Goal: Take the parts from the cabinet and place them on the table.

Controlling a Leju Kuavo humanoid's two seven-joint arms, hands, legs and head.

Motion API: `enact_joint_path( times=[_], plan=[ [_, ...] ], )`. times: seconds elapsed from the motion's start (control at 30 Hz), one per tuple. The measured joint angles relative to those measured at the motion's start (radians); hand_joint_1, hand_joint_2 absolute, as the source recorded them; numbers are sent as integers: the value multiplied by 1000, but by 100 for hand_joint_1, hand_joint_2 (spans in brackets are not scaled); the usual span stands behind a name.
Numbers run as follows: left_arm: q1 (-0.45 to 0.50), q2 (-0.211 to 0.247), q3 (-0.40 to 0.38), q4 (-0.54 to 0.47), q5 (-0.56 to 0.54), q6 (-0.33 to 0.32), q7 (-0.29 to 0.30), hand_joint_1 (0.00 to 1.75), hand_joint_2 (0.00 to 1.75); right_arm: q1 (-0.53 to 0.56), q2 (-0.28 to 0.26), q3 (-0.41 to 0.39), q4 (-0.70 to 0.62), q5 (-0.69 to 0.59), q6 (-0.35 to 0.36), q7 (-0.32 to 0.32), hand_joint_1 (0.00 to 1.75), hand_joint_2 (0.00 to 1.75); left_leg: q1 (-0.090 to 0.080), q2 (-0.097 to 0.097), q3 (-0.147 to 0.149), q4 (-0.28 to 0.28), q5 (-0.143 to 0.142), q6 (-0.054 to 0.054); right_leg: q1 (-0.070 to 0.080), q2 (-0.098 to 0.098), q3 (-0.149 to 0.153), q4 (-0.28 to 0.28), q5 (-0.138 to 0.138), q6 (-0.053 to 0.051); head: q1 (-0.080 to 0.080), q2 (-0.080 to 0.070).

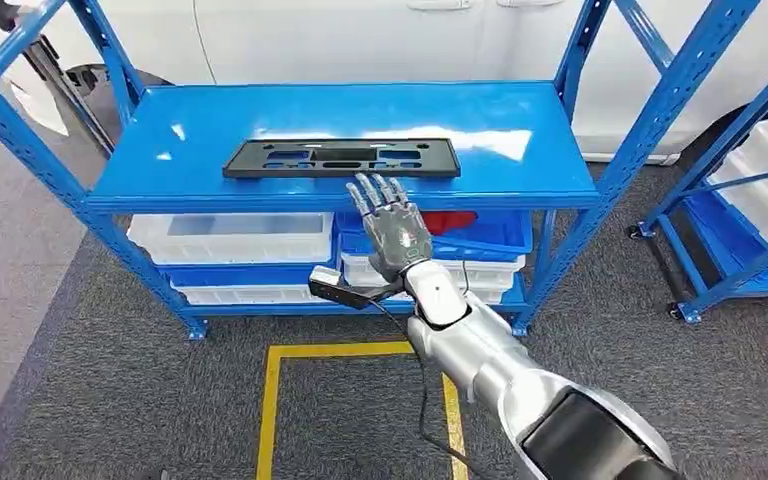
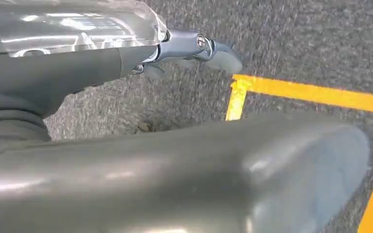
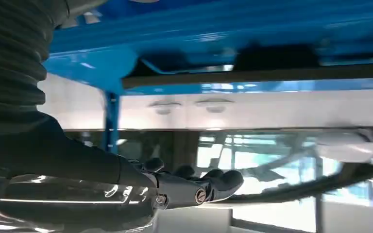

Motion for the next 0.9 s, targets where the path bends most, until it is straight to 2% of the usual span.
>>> enact_joint_path(
  times=[0.03,0.07,0.1,0.17,0.2,0.23,0.27,0.33,0.37,0.4,0.43,0.5,0.53,0.57,0.6,0.67,0.7,0.73,0.77,0.8,0.83,0.87,0.9],
  plan=[
    [-1,0,0,0,-5,0,0,0,0,-9,1,1,13,15,-1,20,0,175,2,1,-4,3,-7,-4,-9,-3,7,-9,5,-6,0,0],
    [-3,-3,-2,0,-10,-2,0,0,0,-21,1,2,29,32,-4,41,0,175,2,2,-10,28,-25,-11,-10,-2,9,-13,6,-9,0,0],
    [-7,-3,-3,0,-18,-3,2,0,0,-33,3,4,43,48,-5,62,0,175,4,1,-39,91,-62,-17,-11,-3,9,-13,6,-12,0,0],
    [-11,-3,-3,0,-27,-7,11,0,0,-41,3,4,67,66,-5,91,0,175,10,2,-117,254,-131,-28,-9,-4,10,-13,5,-14,0,0],
    [-11,-3,-3,0,-29,-11,16,0,0,-41,3,4,77,66,-6,95,0,175,12,2,-147,312,-143,-32,-9,-3,10,-12,5,-14,0,0],
    [-11,-3,-3,0,-33,-14,19,0,0,-41,3,4,84,66,-7,96,0,175,14,2,-151,312,-127,-33,-10,-3,11,-12,4,-13,0,0],
    [-12,-3,-3,0,-35,-16,22,0,0,-43,3,4,90,66,-8,96,0,175,17,2,-129,262,-90,-34,-10,-1,12,-11,3,-12,0,0],
    [-15,-3,-3,0,-37,-16,24,0,0,-48,3,3,96,66,-16,96,0,175,20,3,-45,86,2,-32,-11,1,19,-9,-2,-6,0,0],
    [-16,-4,-3,1,-37,-16,25,0,0,-52,3,2,99,66,-20,94,0,175,19,4,-12,15,13,-27,-10,2,19,-8,-4,-2,0,0],
    [-18,-4,-3,1,-39,-16,25,0,0,-57,3,0,101,66,-24,92,0,175,12,2,-1,-3,6,-20,-4,3,14,-3,-6,5,0,0],
    [-20,-4,-4,1,-40,-16,28,0,0,-58,3,-2,104,66,-26,89,0,175,12,2,-5,2,5,-10,-4,4,11,-5,-3,11,0,0],
    [-20,-4,-4,1,-44,-16,30,0,0,-58,3,-6,109,66,-29,80,0,175,8,1,-7,2,4,2,-7,2,13,-8,-3,23,0,0],
    [-21,-5,-4,1,-46,-16,32,0,0,-59,3,-8,110,65,-31,77,0,175,16,1,-3,-7,9,11,-6,2,11,-5,-9,30,0,0],
    [-22,-7,-4,1,-46,-17,32,0,0,-59,3,-11,111,64,-32,75,0,175,14,1,-1,-10,10,16,-9,2,4,17,-26,34,0,0],
    [-24,-7,-4,1,-47,-17,33,0,0,-60,3,-16,112,62,-32,73,0,175,14,2,-2,-10,9,24,-9,2,-23,75,-60,37,0,0],
    [-27,-7,-4,1,-47,-17,34,0,0,-56,3,-22,117,62,-32,71,0,175,11,3,-2,-10,7,29,-10,2,-107,244,-133,41,0,0],
    [-26,-7,-4,1,-47,-17,34,0,0,-53,3,-23,120,61,-32,70,0,175,10,3,-1,-9,6,30,-10,2,-143,310,-148,43,0,0],
    [-25,-7,-4,1,-47,-17,34,0,0,-51,3,-23,123,59,-32,69,0,175,10,2,0,-9,4,30,-10,2,-156,325,-138,43,0,0],
    [-25,-7,-4,1,-47,-17,34,0,0,-50,3,-23,125,59,-32,69,0,175,10,1,2,-8,2,29,-10,2,-145,290,-107,42,0,0],
    [-26,-8,-4,1,-47,-18,34,0,0,-51,3,-24,126,59,-32,69,0,175,10,0,5,-7,0,27,-10,2,-114,220,-62,39,0,0],
    [-26,-9,-4,1,-47,-18,34,0,0,-52,3,-24,126,59,-32,69,0,175,10,-1,11,-6,-5,23,-10,2,-67,120,-10,34,0,0],
    [-26,-10,-4,1,-48,-18,34,0,0,-52,3,-26,126,58,-32,69,0,175,10,-1,15,-4,-10,20,-9,2,-26,34,28,28,0,0],
    [-27,-10,-4,1,-48,-18,34,0,0,-53,3,-26,127,58,-31,69,0,175,2,-1,14,2,-15,14,-3,2,-10,10,9,25,0,0]
  ],
)
